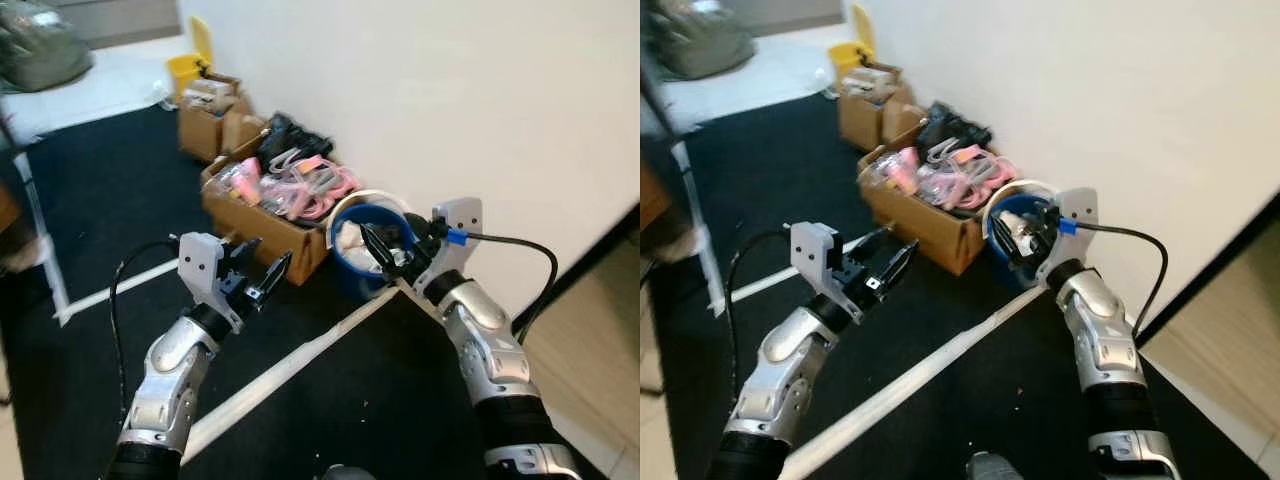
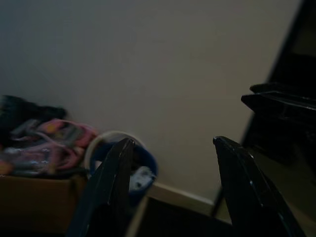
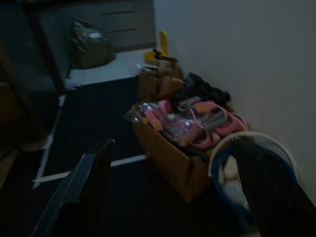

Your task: Picking trash to rubbish bin

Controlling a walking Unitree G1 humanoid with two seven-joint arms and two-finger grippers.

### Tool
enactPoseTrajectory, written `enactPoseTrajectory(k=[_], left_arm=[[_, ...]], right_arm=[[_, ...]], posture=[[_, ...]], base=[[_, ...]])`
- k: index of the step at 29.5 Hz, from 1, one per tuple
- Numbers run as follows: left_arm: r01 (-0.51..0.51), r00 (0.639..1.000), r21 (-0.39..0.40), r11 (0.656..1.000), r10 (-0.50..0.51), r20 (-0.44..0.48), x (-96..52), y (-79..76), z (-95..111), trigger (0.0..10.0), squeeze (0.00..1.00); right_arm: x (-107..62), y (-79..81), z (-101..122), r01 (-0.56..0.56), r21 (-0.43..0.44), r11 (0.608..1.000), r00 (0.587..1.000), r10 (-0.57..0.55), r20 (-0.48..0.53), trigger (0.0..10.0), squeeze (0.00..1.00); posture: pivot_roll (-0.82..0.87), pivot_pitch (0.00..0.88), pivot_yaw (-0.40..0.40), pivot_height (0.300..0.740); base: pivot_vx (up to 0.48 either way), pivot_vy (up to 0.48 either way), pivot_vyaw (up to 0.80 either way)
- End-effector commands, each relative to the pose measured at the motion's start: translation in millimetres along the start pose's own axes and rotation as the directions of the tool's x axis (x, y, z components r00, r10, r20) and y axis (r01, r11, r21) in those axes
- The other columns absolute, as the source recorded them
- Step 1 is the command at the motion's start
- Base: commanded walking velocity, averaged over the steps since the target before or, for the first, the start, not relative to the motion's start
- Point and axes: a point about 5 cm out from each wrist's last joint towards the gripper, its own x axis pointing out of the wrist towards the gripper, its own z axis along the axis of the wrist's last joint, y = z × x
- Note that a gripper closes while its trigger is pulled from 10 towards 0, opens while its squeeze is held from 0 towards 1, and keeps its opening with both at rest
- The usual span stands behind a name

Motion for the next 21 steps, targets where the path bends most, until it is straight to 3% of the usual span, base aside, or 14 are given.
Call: enactPoseTrajectory(k=[1,21], left_arm=[[0.008,1.0,-0.011,1.0,-0.009,-0.012,-0.6,-1.5,-2.5,10.0,0.0],[0.018,1.0,-0.017,1.0,-0.018,-0.012,-0.5,-2.2,-1.8,10.0,0.0]], right_arm=[[-1.3,-1.7,-0.8,0.007,0.011,1.0,1.0,-0.007,-0.004,10.0,0.0],[-1.1,-0.7,-1.3,0.002,0.013,1.0,1.0,-0.002,-0.007,10.0,0.0]], posture=[[0.0,0.0,-0.019,0.74],[0.0,0.0,-0.02,0.74]], base=[[0.0,0.0,-0.8],[0.0,0.0,-0.8]])
